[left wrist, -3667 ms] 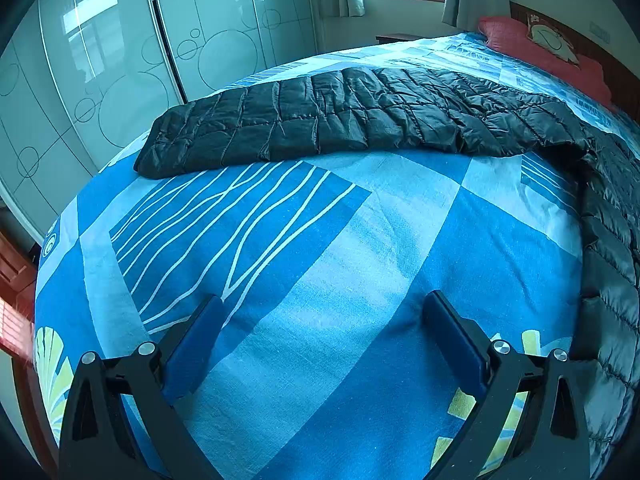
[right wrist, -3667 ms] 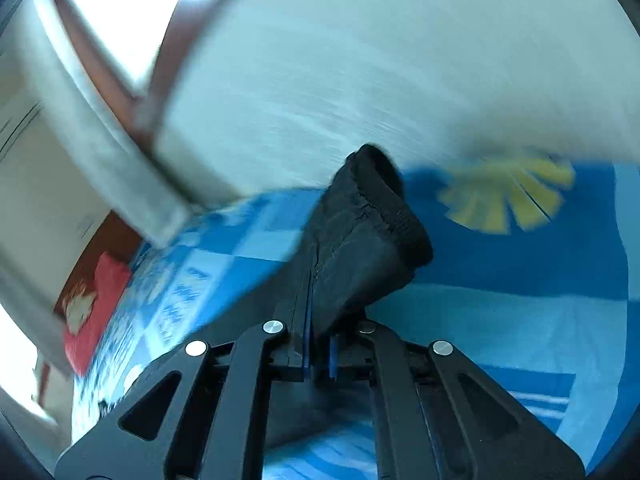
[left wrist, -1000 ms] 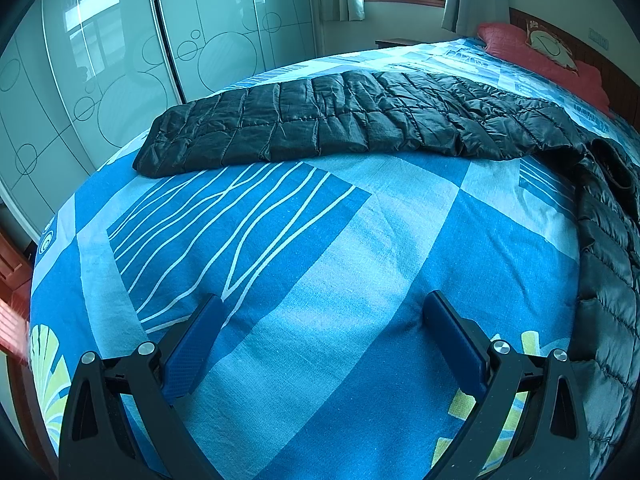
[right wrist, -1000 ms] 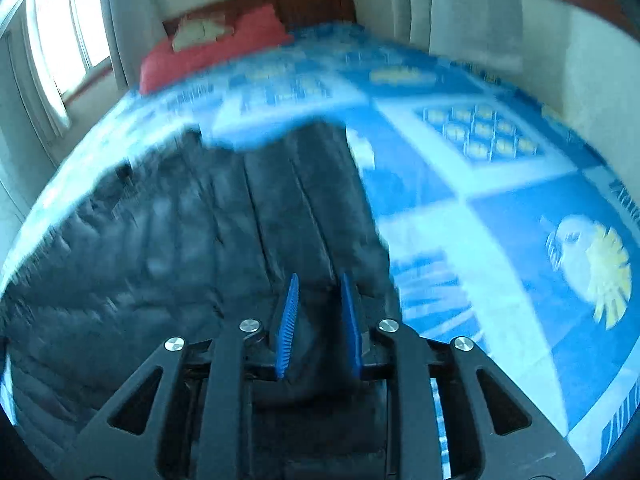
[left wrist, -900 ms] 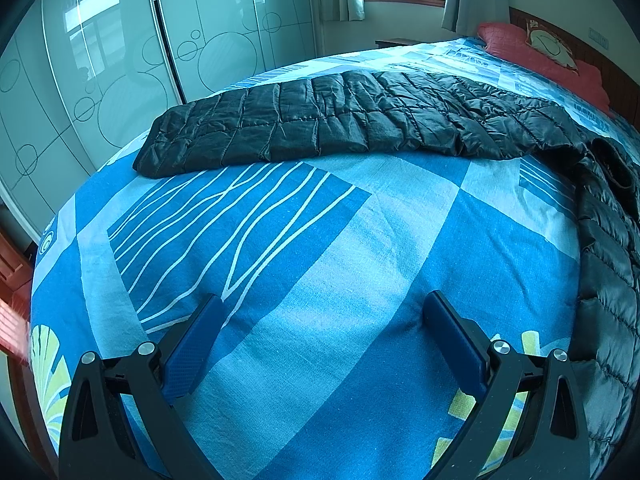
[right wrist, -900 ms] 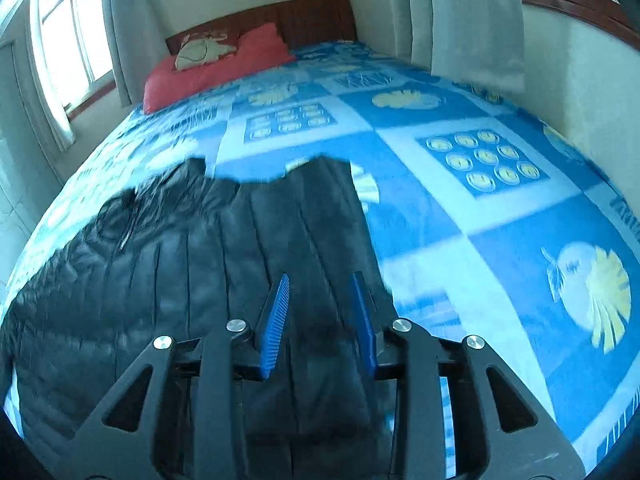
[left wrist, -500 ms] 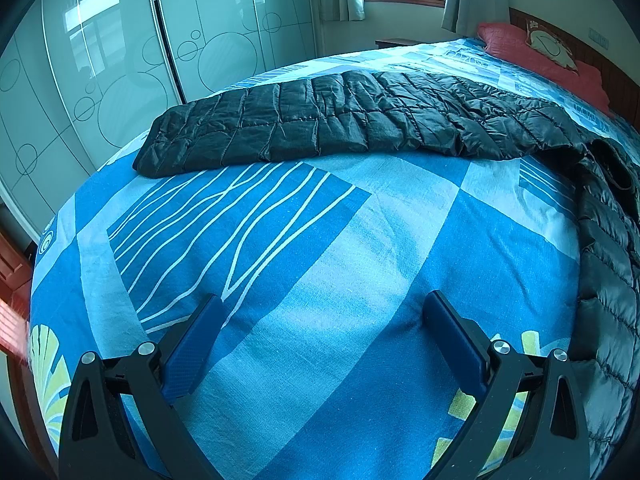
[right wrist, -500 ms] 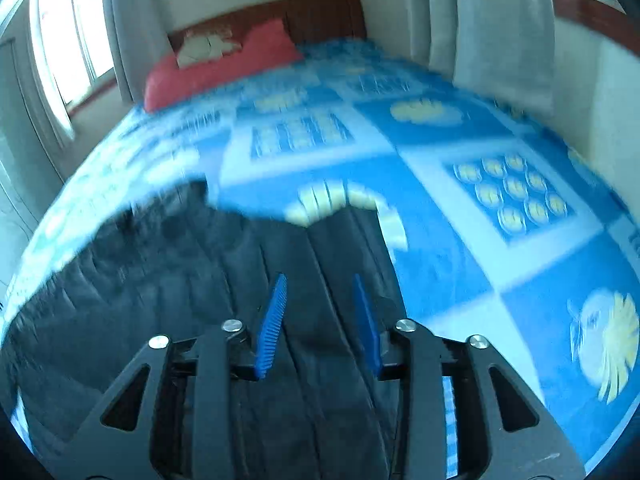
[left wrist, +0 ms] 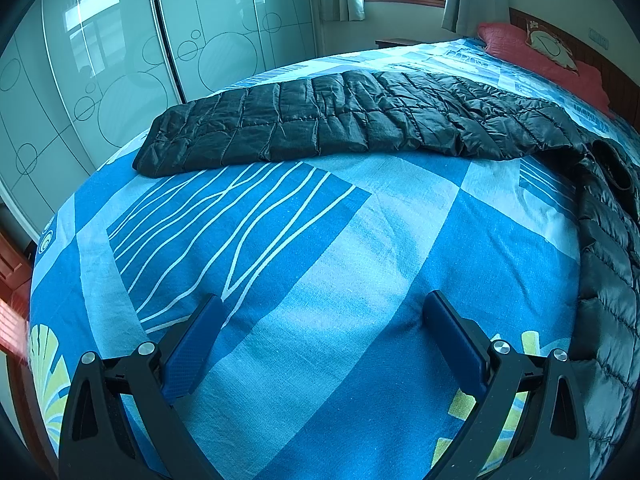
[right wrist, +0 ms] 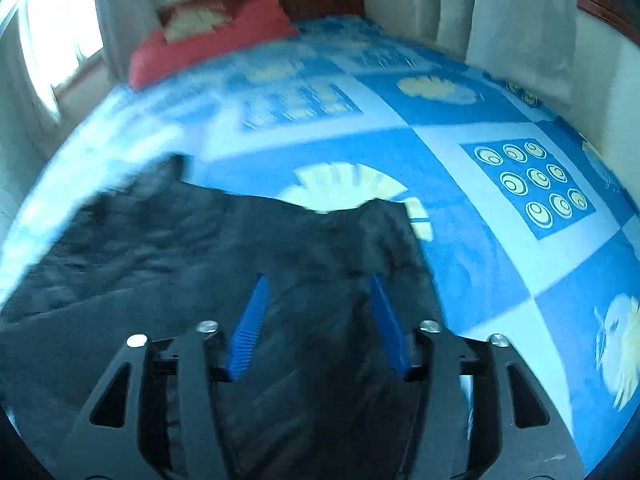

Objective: Fold large clothes

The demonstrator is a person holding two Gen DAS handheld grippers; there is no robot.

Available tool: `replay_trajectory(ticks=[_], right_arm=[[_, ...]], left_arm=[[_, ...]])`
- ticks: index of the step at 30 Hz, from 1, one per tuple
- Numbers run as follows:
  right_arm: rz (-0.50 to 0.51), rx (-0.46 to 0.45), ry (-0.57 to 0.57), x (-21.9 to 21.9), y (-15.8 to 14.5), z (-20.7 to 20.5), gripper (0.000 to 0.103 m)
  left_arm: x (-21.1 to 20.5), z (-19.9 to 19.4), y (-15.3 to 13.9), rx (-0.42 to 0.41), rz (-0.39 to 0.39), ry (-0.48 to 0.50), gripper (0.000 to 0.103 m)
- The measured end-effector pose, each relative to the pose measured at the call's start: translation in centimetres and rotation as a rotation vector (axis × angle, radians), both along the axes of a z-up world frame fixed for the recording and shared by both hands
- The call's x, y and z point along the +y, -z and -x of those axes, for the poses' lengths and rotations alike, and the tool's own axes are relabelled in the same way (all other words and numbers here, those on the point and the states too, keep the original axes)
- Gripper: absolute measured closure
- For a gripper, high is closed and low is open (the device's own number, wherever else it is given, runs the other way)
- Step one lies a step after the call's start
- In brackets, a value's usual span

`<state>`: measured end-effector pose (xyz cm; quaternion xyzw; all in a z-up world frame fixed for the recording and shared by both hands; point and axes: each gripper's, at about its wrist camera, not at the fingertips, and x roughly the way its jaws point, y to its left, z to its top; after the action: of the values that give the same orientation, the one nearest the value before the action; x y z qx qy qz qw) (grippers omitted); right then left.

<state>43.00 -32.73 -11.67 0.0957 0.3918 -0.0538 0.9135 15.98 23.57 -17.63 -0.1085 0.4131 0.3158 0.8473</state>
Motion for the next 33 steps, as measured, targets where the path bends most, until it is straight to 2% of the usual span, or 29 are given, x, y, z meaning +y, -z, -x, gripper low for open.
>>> replay_trajectory(ticks=[1, 2, 6, 10, 15, 22, 28, 33], right_arm=[[0.004, -0.026, -0.021, 1.0, -0.5, 1.6, 0.024], [0.019, -0.052, -0.046, 2.2, -0.8, 3.6, 0.022], [0.052, -0.042, -0.094, 5.0, 0.4, 7.0, 0.022], [0.031, 0.042, -0.088, 5.9, 3.1, 7.0, 0.023], [0.117, 0.057, -0.084, 6.9, 5.3, 6.6, 0.019], [0.135, 0.041, -0.086, 6.8, 5.9, 7.0, 0.017], [0.149, 0.032, -0.087, 6.9, 5.9, 7.3, 0.017], [0.151, 0.029, -0.088, 7.0, 5.9, 7.3, 0.017]], left_arm=[[0.0, 0.0, 0.0, 0.000, -0.001, 0.000, 0.004], [0.0, 0.0, 0.0, 0.000, -0.001, 0.000, 0.004], [0.1, 0.0, 0.0, -0.001, 0.001, 0.000, 0.004], [0.0, 0.0, 0.0, -0.001, 0.002, 0.000, 0.004], [0.1, 0.0, 0.0, 0.003, 0.001, 0.000, 0.004], [0.0, -0.2, -0.1, 0.019, 0.002, 0.001, 0.004], [1.1, 0.5, -1.0, -0.020, 0.095, 0.027, 0.004], [2.9, 2.1, -2.4, -0.054, 0.091, 0.022, 0.004]])
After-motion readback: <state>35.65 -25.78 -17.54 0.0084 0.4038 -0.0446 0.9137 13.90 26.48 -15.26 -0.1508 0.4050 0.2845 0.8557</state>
